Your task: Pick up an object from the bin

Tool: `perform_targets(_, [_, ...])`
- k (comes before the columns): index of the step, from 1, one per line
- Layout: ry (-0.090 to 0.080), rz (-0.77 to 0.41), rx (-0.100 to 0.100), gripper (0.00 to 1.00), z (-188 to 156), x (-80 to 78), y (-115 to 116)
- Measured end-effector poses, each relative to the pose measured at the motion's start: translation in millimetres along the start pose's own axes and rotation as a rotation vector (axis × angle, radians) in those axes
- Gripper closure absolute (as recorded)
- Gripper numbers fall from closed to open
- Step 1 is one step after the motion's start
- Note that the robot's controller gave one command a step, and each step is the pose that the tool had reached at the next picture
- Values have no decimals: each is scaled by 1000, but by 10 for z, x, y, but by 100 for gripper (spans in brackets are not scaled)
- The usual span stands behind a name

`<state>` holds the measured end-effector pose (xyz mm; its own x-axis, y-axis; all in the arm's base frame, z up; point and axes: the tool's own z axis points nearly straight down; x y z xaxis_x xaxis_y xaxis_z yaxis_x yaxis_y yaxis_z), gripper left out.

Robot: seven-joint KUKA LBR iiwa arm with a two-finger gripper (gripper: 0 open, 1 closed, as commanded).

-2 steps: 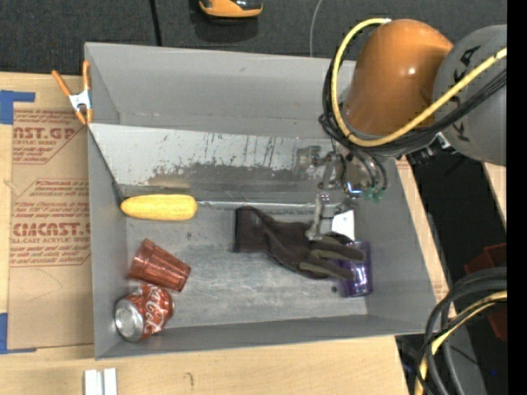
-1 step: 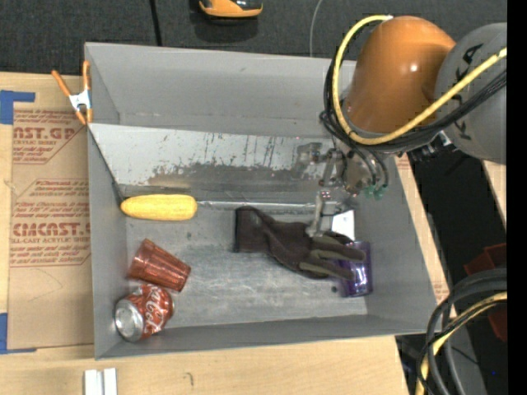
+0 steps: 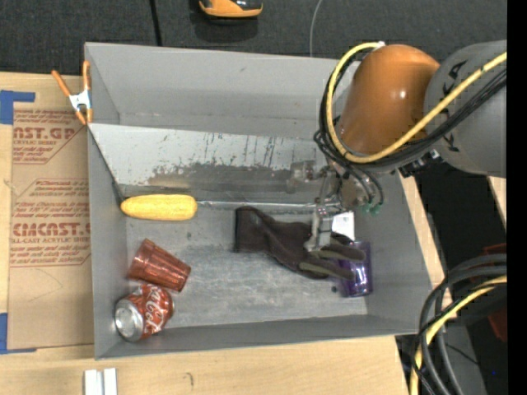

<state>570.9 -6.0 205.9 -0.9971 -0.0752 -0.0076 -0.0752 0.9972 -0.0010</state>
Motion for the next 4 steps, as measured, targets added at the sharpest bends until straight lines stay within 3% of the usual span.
perform_targets(1, [4, -83, -1, 0, 503, 193, 48])
perform_targets(2, [6, -257, -3, 100, 1186, 89, 144])
perform_targets(4, [6, -257, -3, 100, 1186, 88, 143])
